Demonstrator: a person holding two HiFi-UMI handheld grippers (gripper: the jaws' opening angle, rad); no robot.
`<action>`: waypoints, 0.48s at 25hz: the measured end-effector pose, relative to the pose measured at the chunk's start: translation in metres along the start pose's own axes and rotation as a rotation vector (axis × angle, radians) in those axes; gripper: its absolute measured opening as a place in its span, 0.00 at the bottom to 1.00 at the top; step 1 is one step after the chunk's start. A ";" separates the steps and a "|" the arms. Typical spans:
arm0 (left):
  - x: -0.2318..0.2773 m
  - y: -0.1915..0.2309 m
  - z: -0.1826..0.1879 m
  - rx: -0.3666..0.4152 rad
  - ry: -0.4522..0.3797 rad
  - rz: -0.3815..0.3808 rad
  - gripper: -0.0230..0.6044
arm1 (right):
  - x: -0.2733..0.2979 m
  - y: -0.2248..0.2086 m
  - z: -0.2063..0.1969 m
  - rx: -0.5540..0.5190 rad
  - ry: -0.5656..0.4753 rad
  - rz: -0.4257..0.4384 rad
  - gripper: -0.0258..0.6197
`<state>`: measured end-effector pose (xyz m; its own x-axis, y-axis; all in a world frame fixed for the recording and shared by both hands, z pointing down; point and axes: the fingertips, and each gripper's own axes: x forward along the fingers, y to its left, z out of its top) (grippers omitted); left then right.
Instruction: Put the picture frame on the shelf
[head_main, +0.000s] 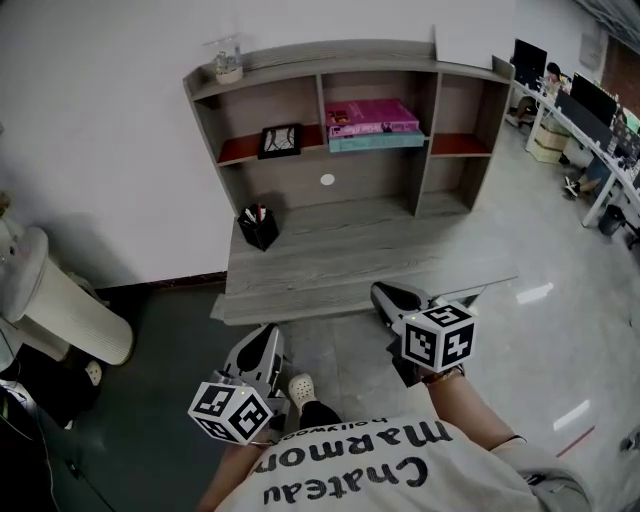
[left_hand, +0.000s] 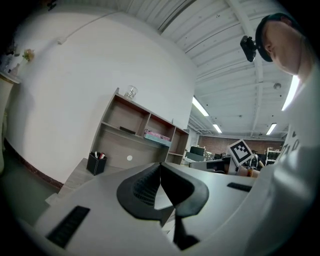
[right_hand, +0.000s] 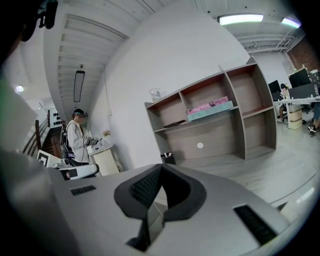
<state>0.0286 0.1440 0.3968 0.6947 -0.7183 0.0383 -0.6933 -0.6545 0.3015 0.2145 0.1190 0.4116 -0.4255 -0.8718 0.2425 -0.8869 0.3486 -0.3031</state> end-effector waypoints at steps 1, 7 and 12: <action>-0.001 -0.002 -0.003 0.001 0.007 0.001 0.06 | -0.001 -0.001 -0.002 -0.001 0.003 0.000 0.05; -0.006 -0.007 -0.013 -0.009 0.034 0.023 0.06 | -0.008 -0.006 -0.018 0.037 0.029 0.005 0.05; -0.002 -0.014 -0.015 -0.013 0.045 0.020 0.06 | -0.015 -0.016 -0.026 0.059 0.029 -0.007 0.05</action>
<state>0.0396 0.1580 0.4072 0.6890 -0.7196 0.0869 -0.7047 -0.6370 0.3125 0.2298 0.1355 0.4369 -0.4252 -0.8635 0.2713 -0.8782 0.3210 -0.3546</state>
